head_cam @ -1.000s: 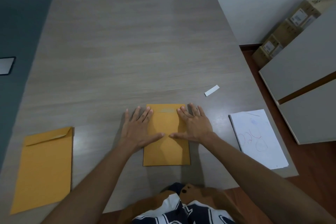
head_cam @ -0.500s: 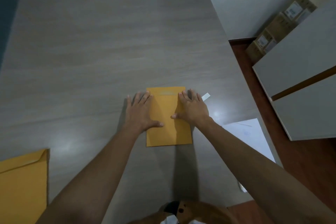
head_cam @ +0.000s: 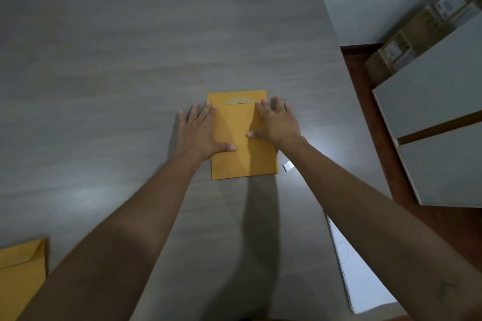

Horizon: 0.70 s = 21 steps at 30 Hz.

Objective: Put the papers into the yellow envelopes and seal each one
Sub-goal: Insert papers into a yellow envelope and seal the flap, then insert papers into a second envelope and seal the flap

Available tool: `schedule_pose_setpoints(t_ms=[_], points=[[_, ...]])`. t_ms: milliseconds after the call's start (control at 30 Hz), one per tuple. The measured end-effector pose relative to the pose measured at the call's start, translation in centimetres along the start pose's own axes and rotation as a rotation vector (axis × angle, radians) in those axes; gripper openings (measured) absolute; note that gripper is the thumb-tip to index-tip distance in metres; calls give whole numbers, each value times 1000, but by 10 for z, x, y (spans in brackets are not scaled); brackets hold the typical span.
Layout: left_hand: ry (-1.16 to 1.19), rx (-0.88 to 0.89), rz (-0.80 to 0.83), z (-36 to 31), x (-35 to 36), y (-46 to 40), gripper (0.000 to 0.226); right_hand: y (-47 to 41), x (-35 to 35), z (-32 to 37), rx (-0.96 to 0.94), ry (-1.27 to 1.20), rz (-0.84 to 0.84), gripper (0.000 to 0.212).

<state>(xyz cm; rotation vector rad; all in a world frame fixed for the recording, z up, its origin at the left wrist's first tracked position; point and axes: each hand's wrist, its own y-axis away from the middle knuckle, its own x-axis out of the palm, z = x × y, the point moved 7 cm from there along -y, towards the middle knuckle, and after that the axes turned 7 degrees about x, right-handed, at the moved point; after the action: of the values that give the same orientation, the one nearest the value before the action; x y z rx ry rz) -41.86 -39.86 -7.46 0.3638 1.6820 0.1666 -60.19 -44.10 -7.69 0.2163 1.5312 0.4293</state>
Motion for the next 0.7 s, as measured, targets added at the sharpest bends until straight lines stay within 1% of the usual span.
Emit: schedule_pose_setpoints(t_ms=[133, 267, 367, 500, 600, 700], points=[[-25, -9, -7, 0, 0, -2, 128, 1, -2, 1, 9, -29, -8, 93], [-81, -22, -28, -6, -4, 5, 121, 9, -3, 7, 1, -40, -45, 78], [-48, -29, -57, -6, -5, 17, 115, 23, -8, 15, -1, -16, -101, 66], [-50, -49, -85, 5, -4, 52, 114, 49, -11, 42, -36, -7, -148, 54], [9, -125, -133, 26, -6, 97, 111, 76, -10, 77, -109, -34, -215, 42], [66, -196, -134, 47, -1, 136, 109, 102, -5, 108, -150, -64, -246, 39]])
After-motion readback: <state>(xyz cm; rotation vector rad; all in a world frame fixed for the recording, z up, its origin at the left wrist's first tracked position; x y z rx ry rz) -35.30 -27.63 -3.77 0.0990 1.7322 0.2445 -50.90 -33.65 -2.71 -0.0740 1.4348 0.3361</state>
